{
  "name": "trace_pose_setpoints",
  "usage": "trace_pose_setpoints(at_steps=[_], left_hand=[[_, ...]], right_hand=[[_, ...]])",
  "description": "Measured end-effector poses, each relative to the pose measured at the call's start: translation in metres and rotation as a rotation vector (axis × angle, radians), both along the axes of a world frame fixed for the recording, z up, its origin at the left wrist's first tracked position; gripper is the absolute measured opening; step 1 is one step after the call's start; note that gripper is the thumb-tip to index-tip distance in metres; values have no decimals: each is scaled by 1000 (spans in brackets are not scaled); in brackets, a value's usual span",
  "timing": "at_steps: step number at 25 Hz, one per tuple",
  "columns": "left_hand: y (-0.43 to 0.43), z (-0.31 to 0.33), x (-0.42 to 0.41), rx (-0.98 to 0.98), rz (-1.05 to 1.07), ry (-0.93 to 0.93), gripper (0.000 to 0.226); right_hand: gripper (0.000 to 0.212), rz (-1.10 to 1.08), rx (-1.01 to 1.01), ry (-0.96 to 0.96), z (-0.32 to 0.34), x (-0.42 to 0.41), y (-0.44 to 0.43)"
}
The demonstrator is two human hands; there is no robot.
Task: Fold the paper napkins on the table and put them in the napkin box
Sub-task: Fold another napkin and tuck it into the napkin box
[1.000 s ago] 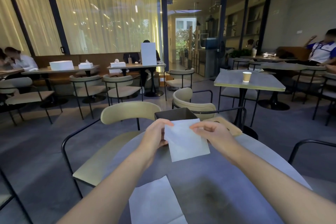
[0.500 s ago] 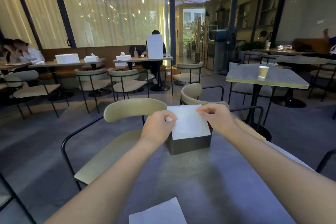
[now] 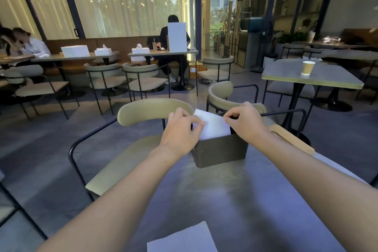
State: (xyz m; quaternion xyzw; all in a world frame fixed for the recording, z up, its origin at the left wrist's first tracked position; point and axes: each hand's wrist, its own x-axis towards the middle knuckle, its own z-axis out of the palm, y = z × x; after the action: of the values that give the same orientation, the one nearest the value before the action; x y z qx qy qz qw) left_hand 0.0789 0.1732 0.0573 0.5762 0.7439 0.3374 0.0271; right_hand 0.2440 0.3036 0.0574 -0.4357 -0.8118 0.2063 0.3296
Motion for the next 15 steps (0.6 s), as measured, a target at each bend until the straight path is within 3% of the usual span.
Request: trace_pose_setpoints(at_steps=[8,15], left_hand=[[-62,29,13,-20,13,-49,33],[-138,13,22,-38,-27,19,33]], right_hand=[[14,103,-78,73,36,23,-67],[15,209,-110,17,6,38,-161]])
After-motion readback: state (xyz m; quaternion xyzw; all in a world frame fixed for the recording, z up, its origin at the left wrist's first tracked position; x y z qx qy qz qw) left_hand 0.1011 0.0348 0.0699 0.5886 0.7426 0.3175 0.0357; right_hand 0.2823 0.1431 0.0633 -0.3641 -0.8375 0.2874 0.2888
